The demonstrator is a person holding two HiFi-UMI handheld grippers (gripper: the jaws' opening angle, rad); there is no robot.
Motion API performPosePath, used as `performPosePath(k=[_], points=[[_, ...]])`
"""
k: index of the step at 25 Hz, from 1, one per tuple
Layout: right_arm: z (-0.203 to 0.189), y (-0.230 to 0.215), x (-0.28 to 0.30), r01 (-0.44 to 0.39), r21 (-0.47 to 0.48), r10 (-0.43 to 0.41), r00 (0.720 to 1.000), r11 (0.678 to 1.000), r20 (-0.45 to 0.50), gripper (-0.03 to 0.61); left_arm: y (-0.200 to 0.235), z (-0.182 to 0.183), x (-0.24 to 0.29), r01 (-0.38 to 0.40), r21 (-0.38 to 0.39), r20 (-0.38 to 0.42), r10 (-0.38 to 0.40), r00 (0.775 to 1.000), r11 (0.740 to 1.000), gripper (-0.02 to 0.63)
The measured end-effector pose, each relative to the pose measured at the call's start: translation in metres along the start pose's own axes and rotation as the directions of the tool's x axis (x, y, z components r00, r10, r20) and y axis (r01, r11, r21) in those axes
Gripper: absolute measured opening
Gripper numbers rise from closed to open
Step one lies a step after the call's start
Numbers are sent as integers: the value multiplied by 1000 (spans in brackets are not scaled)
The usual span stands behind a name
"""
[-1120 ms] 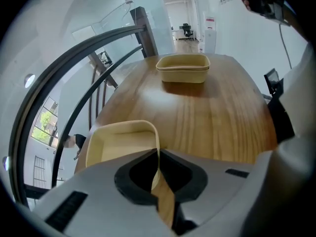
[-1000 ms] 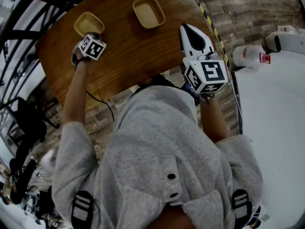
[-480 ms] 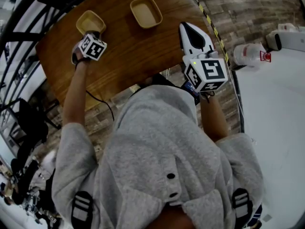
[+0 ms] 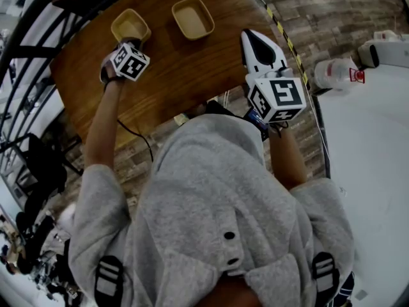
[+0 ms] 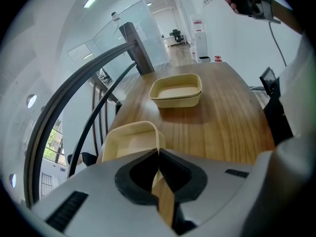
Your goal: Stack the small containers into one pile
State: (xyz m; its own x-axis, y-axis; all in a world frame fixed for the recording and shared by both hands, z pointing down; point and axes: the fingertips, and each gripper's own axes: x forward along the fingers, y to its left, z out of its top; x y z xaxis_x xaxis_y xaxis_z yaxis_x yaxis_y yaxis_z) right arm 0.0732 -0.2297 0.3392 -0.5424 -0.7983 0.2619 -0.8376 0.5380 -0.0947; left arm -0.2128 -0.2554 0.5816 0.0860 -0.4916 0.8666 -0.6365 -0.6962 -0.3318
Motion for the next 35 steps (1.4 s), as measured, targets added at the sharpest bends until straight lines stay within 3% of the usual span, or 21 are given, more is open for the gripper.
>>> performPosePath(k=[19, 35], points=[[4, -44, -28, 31, 21, -32, 999, 999, 41, 11, -57, 122, -13, 37, 147, 115, -54, 992, 988, 21], [0, -99, -43, 53, 49, -56, 997, 997, 56, 11, -104, 190, 2, 95, 197, 109, -118, 987, 976, 21]])
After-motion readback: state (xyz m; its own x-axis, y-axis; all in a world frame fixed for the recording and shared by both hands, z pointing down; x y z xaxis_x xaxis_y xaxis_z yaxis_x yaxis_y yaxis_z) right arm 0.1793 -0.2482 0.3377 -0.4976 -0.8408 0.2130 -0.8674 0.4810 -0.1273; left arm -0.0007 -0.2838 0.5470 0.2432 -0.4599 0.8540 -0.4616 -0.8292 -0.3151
